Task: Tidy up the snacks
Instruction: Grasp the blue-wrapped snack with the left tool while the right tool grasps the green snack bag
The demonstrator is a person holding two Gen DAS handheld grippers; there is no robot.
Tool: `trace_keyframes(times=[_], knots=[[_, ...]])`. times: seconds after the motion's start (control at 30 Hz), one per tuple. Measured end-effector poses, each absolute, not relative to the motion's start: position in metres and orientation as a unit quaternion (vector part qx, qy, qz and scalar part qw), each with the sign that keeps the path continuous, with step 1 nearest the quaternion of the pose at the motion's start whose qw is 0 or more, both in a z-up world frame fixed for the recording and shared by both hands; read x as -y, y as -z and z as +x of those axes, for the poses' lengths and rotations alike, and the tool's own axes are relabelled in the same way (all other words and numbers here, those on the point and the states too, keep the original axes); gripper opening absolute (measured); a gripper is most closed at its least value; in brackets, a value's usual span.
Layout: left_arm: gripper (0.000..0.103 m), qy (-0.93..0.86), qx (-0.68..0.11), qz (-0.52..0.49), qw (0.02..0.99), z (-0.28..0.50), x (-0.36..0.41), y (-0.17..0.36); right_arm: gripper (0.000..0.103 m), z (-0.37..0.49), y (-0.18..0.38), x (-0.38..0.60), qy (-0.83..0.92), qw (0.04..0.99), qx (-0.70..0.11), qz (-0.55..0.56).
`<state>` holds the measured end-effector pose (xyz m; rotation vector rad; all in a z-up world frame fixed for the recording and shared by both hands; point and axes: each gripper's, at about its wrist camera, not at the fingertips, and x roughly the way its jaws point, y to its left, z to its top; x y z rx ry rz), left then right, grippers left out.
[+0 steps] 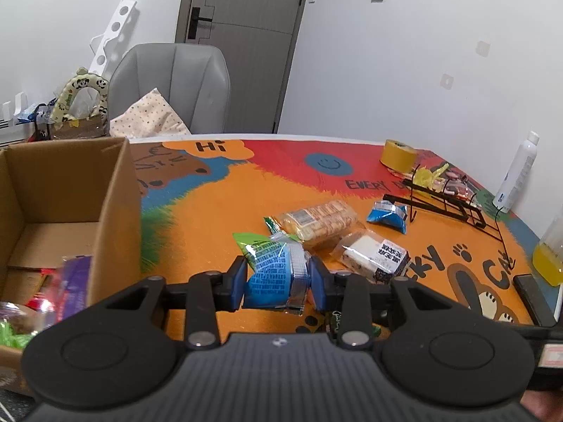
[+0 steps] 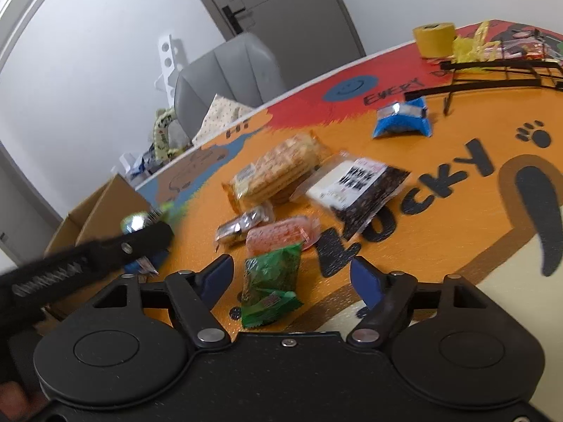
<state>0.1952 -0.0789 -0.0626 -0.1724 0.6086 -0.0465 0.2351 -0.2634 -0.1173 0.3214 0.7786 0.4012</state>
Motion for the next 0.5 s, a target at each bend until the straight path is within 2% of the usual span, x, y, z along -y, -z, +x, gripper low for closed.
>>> trace_keyframes(times=[0.03,0.07,0.1,0.13,0.5], knots=[[0.037,0.022,-0.297,-0.084,0.951,0.194,0.078,0.061,0.071,0.235,0.119,0.258,-0.195,0.894,-0.377,0.143],[0.037,0.020,-0.296,-0.084,0.951,0.193,0.076,0.059,0.064,0.234,0.119,0.253,-0.192,0.899,-0.373,0.126],[0.037,0.019,-0.295,-0.085,0.952,0.193,0.074,0.058,0.041,0.234,0.118,0.249,-0.193,0.899,-0.377,0.112],[0.037,0.017,-0.293,-0.086,0.952,0.192,0.072,0.057,0.027,0.235,0.118,0.246,-0.201,0.894,-0.385,0.111],[0.037,0.014,-0.277,-0.096,0.956,0.179,0.056,0.041,0.025,0.218,0.086,0.251,-0.209,0.903,-0.356,0.117]])
